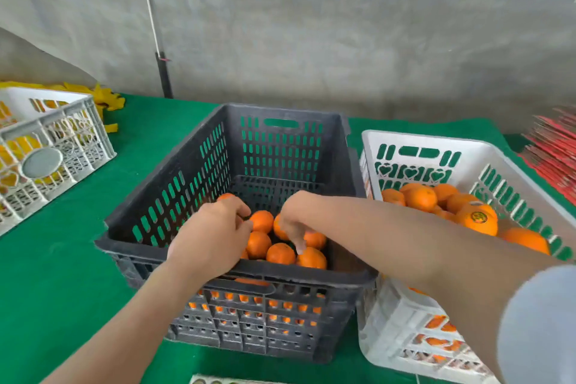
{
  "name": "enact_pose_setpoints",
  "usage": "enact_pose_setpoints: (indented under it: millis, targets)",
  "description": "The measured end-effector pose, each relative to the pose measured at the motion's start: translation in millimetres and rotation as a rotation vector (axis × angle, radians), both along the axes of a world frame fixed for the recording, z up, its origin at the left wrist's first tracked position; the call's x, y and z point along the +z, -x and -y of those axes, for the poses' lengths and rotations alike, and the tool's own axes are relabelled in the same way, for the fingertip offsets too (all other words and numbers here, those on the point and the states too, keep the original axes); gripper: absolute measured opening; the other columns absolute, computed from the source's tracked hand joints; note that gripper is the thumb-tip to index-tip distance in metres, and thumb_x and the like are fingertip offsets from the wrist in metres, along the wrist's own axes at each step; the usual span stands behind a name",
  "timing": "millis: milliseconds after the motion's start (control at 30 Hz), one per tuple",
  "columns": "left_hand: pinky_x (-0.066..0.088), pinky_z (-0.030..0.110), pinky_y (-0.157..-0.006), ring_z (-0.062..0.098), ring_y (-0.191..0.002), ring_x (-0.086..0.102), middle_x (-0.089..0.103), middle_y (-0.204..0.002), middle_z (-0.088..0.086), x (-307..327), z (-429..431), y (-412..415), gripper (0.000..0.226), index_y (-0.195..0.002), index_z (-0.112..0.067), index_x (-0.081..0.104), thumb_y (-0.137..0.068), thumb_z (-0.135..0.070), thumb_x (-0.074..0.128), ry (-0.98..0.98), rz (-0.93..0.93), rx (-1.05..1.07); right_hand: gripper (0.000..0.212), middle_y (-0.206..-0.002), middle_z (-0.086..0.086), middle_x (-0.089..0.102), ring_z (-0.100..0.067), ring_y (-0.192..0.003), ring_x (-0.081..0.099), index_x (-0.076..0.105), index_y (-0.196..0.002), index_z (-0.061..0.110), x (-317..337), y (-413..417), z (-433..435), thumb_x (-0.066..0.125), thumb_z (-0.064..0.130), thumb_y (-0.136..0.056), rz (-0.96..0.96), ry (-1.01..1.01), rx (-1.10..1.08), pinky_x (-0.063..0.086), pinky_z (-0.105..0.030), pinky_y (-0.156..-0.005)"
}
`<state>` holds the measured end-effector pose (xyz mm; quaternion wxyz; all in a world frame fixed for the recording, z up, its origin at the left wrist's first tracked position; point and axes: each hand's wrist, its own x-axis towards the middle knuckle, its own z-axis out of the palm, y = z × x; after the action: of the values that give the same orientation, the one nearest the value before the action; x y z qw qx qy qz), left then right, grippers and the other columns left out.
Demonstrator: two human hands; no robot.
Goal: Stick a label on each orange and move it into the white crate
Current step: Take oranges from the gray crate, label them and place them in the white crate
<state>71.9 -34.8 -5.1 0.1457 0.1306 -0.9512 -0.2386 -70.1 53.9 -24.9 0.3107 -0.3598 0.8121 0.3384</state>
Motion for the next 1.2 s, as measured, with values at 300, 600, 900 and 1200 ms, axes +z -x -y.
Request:
enact_pose_setpoints:
  millis: [300, 600, 900, 1200]
  targets:
    - [0.052, 0.032, -0.067, 0.012, -0.076, 0.058, 0.058, -0.084, -0.014, -2, 4, 3, 0.023, -0.114, -0.027, 0.057, -0.093, -0.036, 0.054, -0.005, -0.039, -0.071, 0.042, -0.137, -0.009, 0.047, -0.021, -0.102, 0.047, 0.047, -0.135, 0.009, -62, 13, -13, 0.055, 0.018, -0.094, 0.077, 0.074, -0.039, 0.045, -0.020, -0.074]
    - [0.051, 0.034, -0.074, 0.016, -0.083, 0.058, 0.059, -0.089, -0.007, -1, 6, 7, 0.023, -0.113, -0.022, 0.061, -0.092, -0.031, 0.058, -0.008, -0.044, -0.049, 0.044, -0.088, -0.003, 0.053, -0.024, -0.075, 0.053, 0.058, -0.104, 0.002, -8, 24, 0, 0.077, 0.027, -0.073, 0.144, 0.167, -0.021, 0.045, -0.031, -0.060]
    - [0.045, 0.011, -0.070, 0.008, -0.085, 0.063, 0.066, -0.090, -0.007, 26, -10, -13, 0.018, -0.104, -0.022, 0.065, -0.098, -0.021, 0.048, -0.457, -0.309, -0.153, 0.043, -0.093, -0.021, 0.067, -0.016, -0.075, 0.064, 0.057, -0.102, 0.024, 134, -30, -128, 0.082, 0.013, -0.069, 0.478, 1.185, -0.298, 0.048, -0.018, -0.060]
    - [0.052, 0.016, -0.062, 0.001, -0.077, 0.065, 0.063, -0.096, -0.016, 49, -134, -42, 0.065, -0.110, -0.040, 0.050, -0.054, -0.052, 0.081, -0.655, -0.027, -0.515, 0.039, -0.073, -0.008, 0.069, -0.013, -0.062, 0.065, 0.062, -0.098, 0.014, 120, -97, -219, 0.074, 0.036, -0.068, 0.577, 1.381, -0.447, 0.051, -0.021, -0.056]
